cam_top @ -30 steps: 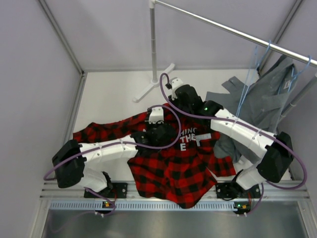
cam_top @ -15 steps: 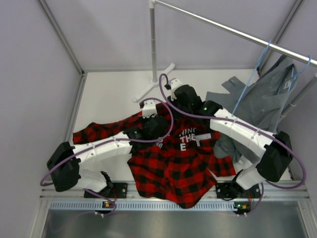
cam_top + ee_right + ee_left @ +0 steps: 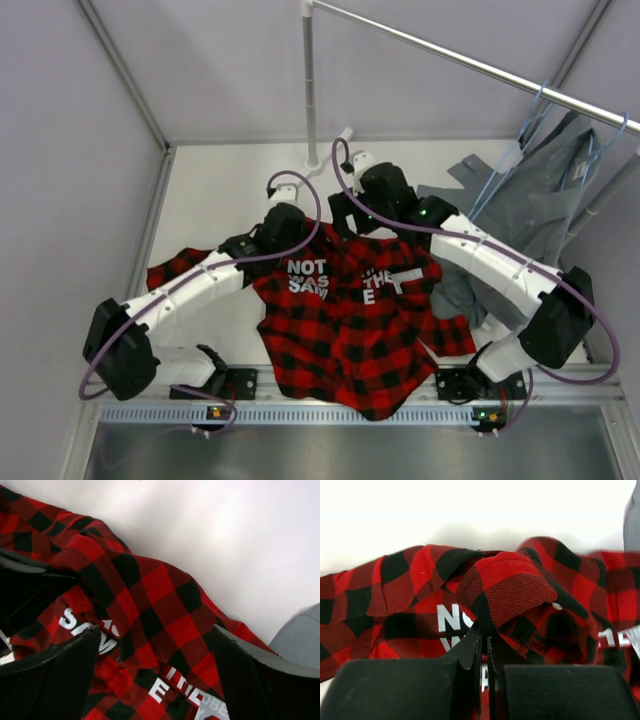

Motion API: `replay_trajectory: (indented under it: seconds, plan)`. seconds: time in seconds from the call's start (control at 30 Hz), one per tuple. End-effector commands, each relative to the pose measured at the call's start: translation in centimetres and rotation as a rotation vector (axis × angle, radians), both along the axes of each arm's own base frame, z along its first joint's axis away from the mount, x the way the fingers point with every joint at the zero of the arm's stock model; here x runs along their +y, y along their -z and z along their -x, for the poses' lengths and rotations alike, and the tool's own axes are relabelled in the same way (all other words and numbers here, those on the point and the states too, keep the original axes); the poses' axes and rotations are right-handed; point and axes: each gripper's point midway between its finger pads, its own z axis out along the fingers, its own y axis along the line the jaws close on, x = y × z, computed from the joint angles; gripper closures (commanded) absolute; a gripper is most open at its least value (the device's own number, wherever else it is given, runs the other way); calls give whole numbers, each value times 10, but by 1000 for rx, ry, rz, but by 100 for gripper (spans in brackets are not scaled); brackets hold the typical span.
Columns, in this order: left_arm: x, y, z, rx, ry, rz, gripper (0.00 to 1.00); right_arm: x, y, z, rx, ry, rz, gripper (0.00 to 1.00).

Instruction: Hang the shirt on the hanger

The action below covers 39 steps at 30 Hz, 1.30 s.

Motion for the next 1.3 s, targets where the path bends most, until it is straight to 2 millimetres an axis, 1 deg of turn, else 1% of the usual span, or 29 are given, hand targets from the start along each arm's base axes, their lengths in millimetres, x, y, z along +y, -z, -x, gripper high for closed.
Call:
replay_trajectory:
  seconds: [0.0,0.03,0.07,0.1,0.13,0.17,0.2,0.23,0.27,0.3,0.33,0.37,0.43,0.47,0.5,0.53,0.57,0.6,0.63,0.73,0.77,0.8,0.83,0.87,0.93,0.97,1.1,1.2,1.27]
  plan:
    - [-21,3,11,165,210,41,100,-3,-72,5,-77,-4,-129,11]
    - [-19,4,9,193,247,29,100,-2,-84,10,-81,-19,-156,9]
    - [-23,-7,3,187,266,25,100,-4,-96,15,-91,-20,-181,7]
    - [-20,-4,4,213,292,-9,100,-3,-101,22,-70,-30,-208,2]
    - [-20,-1,-1,232,304,-13,100,-4,-110,26,-71,-36,-231,1]
    - [-31,-11,-1,236,366,28,100,-9,-123,33,-86,-35,-261,1]
    - [-35,-13,-2,245,391,28,100,-12,-129,37,-82,-21,-284,1]
    - [-35,-2,-2,292,413,-7,100,-17,-134,40,-88,-6,-295,0]
    - [-37,-2,-3,306,431,-18,100,-25,-147,47,-109,4,-325,1]
    - [-39,-9,-9,290,448,-34,100,-29,-151,51,-103,23,-347,0]
    - [-36,-1,-12,316,441,-58,100,-36,-155,53,-112,48,-359,1]
    - [-34,1,-16,313,429,-72,100,-46,-168,62,-137,63,-392,0]
    - [-31,5,-21,327,444,-68,100,-58,-171,70,-128,109,-433,1]
    - [-29,11,-21,350,445,-72,100,-68,-182,80,-136,130,-479,1]
    - [-25,12,-23,348,438,-87,100,-77,-185,79,-148,174,-483,0]
    - [-21,15,-26,355,422,-96,100,-88,-183,83,-138,211,-465,1]
    - [-16,17,-26,364,402,-112,100,-100,-189,88,-154,244,-474,1]
    - [-13,18,-27,368,388,-124,100,-108,-189,89,-158,277,-472,1]
    - [-12,19,-26,371,383,-128,100,-127,-189,88,-179,362,-449,0]
    - [-12,19,-19,383,391,-107,100,-155,-191,84,-218,497,-424,1]
    - [-12,18,-17,383,391,-102,100,-162,-184,83,-208,535,-386,6]
    - [-11,15,-15,376,392,-96,100,-171,-182,79,-222,587,-359,7]
    - [-10,13,-14,372,391,-94,100,-176,-179,79,-217,607,-329,9]
    - [-9,17,-9,381,392,-95,100,-176,-174,73,-207,633,-299,12]
    - [-8,13,-5,378,393,-80,100,-178,-167,66,-205,670,-252,16]
    - [-8,15,-2,384,395,-76,100,-179,-166,65,-204,690,-247,18]
    - [-6,18,5,394,405,-75,100,-188,-162,55,-225,772,-197,21]
    - [-2,17,4,378,391,-83,100,-191,-158,50,-231,802,-166,21]
    - [-4,13,2,355,387,-75,100,-191,-158,49,-228,804,-155,21]
